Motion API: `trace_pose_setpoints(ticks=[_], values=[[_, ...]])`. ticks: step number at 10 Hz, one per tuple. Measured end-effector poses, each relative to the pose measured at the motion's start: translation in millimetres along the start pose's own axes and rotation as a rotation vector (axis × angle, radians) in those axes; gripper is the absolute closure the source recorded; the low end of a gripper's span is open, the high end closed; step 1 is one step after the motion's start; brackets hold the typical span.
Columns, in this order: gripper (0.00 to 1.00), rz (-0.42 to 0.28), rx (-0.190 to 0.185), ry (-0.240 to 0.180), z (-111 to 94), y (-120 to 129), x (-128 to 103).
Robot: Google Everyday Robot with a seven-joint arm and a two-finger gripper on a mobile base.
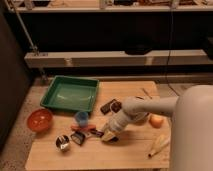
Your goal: Place brush in metal cup
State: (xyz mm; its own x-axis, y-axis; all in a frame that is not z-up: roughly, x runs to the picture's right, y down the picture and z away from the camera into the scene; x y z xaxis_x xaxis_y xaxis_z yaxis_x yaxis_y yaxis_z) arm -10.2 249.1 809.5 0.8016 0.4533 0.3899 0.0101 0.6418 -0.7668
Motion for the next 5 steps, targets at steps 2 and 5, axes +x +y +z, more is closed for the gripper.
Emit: trace_pose_setpoints(ticks=[2, 5], values=[[1.00, 0.009, 0.002, 0.003, 0.2, -0.8, -0.7], [1.00, 0.038, 0.018, -0.013, -6.9, -2.9, 4.0]])
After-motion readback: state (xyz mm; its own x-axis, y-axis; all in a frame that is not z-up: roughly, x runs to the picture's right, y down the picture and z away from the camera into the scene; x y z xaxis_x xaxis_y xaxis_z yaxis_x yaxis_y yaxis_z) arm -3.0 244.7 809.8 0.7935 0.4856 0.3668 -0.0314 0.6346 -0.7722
